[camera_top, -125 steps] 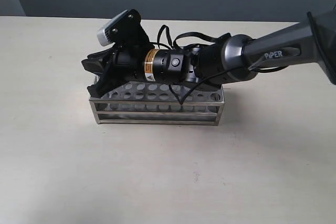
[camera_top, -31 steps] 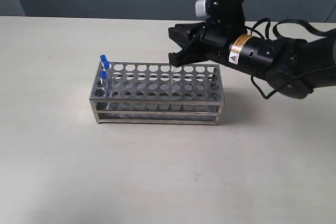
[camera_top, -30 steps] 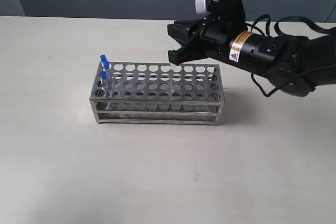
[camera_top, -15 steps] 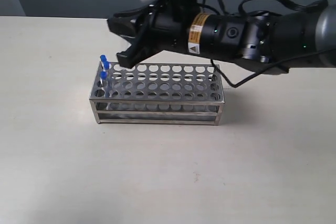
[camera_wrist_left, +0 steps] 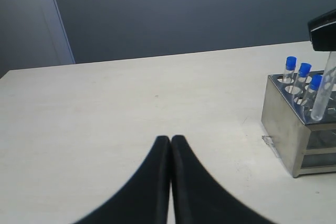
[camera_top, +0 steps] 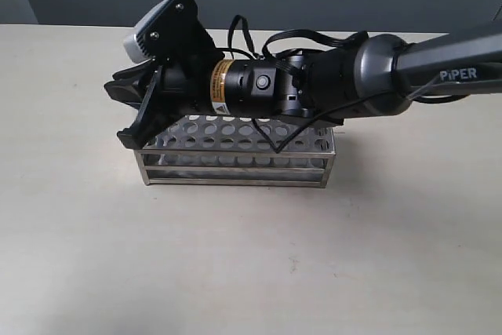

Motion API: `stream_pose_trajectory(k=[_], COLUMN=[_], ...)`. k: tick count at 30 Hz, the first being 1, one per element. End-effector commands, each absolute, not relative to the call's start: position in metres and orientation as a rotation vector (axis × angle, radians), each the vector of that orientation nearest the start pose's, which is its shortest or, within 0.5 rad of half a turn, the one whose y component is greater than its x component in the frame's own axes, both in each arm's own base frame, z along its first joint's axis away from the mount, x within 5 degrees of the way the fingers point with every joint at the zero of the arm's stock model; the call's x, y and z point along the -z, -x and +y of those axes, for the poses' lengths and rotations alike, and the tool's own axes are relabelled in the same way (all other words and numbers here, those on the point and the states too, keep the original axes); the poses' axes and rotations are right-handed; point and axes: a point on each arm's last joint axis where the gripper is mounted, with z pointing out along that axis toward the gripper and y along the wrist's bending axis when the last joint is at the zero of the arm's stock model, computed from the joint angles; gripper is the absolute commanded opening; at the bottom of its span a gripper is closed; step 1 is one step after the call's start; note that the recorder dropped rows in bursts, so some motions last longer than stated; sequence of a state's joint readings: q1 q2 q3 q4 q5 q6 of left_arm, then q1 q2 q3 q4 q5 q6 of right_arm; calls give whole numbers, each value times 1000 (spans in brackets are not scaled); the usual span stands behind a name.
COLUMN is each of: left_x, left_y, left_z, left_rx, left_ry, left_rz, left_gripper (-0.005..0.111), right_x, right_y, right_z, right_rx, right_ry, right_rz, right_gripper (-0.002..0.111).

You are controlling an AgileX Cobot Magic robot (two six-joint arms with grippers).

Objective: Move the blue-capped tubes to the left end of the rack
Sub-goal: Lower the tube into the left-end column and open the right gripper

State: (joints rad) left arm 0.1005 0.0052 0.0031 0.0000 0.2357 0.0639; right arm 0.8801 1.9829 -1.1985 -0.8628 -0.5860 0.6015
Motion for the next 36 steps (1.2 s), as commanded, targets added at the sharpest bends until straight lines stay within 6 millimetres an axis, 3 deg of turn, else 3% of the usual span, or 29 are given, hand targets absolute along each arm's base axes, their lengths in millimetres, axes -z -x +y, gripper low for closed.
stream_pose_trajectory(k=[1,13,20,28,32,36], left_x=[-192,-192,-192,-192,-192,-192], left_y=[-55,-55,-55,-55,-55,-55], left_z=[5,5,5,5,5,5], left_rx=[-113,-113,-113,-113,-113,-113], left_ry=[33,33,33,33,33,33], left_rz=[1716,1716,1716,1716,1716,1716], left_gripper=[1,1,1,1,1,1], right_x=[-190,-187,-177,-168,-185,-225], right_y=[-250,-252,-252,-250,-248,-253], right_z=[359,357,360,363,362,350], right_rx=[-846,-790,-817,-880,-906,-831], right_ry=[1246,1264,1273,1272,1247,1146], right_rz=[1520,1539,1541,1526,1474,1493], right_gripper=[0,1,21,23,23,21])
